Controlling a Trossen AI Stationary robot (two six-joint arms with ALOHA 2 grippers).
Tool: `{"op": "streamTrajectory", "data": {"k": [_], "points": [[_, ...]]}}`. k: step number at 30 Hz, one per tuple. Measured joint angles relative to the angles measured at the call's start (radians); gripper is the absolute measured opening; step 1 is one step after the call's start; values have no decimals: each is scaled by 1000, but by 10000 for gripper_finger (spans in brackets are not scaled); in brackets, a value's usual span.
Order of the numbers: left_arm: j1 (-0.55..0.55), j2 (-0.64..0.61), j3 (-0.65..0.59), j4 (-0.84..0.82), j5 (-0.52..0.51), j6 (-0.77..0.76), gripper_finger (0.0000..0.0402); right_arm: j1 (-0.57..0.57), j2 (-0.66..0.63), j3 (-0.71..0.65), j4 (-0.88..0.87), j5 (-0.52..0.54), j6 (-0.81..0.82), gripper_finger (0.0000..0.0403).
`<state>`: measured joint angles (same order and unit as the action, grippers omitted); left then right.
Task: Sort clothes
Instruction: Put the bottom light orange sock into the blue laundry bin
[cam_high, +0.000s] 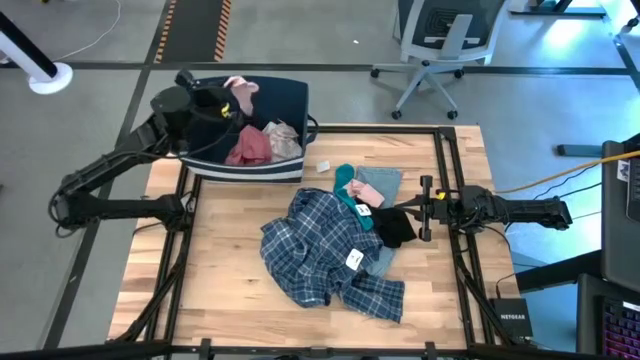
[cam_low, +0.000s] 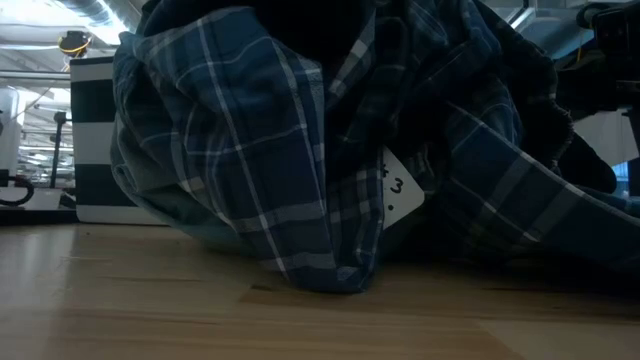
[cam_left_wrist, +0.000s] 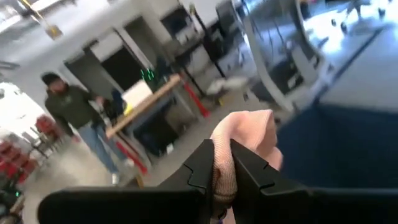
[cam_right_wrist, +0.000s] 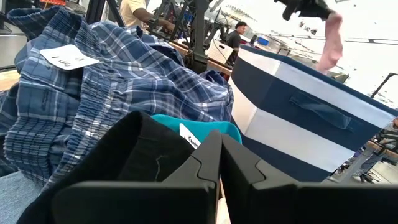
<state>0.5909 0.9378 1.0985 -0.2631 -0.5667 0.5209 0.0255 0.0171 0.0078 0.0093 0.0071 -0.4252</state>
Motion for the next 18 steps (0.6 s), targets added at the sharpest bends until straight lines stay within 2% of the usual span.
{"op": "streamTrajectory", "data": {"k": [11,14,18], "points": [[36,103,0,-319,6,-206,29,0,0,0,0,0,0,17],[36,138,0,-358,43,-251,46,0,0,0,0,0,0,17],[35,186,0,-389,106,-275,88,0,0,0,0,0,0,17]]}}
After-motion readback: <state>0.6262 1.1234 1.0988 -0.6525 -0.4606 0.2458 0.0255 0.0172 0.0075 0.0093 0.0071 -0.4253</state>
